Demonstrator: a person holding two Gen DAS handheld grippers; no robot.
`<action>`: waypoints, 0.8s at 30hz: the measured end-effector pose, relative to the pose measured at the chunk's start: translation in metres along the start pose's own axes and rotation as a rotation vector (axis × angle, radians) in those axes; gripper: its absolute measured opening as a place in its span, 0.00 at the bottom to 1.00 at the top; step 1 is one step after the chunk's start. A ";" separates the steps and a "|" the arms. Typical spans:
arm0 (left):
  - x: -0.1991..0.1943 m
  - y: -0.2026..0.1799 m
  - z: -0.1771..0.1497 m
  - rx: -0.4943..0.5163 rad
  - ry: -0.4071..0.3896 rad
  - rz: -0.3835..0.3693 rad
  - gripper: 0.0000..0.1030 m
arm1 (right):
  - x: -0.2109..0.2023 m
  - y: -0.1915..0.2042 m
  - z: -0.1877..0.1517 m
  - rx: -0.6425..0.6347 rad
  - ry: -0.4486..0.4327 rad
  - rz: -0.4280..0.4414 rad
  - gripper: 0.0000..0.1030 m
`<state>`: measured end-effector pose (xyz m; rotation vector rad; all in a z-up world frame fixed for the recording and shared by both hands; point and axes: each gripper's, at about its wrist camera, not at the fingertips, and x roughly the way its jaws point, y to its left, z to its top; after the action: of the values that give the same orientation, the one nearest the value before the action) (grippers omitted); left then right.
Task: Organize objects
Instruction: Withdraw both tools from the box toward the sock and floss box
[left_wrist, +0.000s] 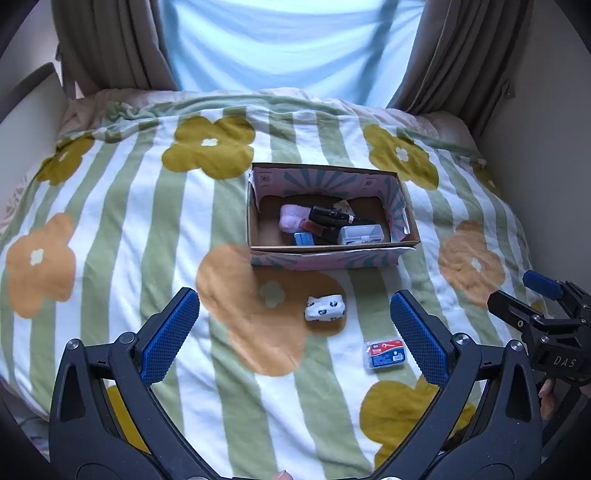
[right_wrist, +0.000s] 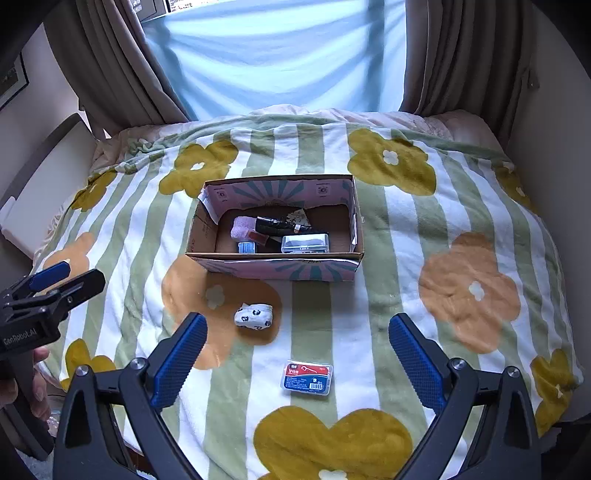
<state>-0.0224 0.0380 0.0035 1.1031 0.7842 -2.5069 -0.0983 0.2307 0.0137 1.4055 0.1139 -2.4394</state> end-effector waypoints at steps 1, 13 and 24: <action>0.002 0.000 0.000 0.004 0.004 -0.004 1.00 | 0.001 0.001 -0.003 0.002 0.004 0.004 0.95; 0.067 -0.013 -0.003 0.031 0.106 -0.071 1.00 | 0.054 -0.001 -0.051 0.021 0.060 -0.022 0.95; 0.193 -0.028 -0.046 0.051 0.230 -0.115 1.00 | 0.163 -0.012 -0.104 0.071 0.147 -0.032 0.95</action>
<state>-0.1365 0.0794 -0.1561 1.4206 0.8706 -2.5356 -0.0920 0.2273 -0.1802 1.6257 0.0850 -2.3845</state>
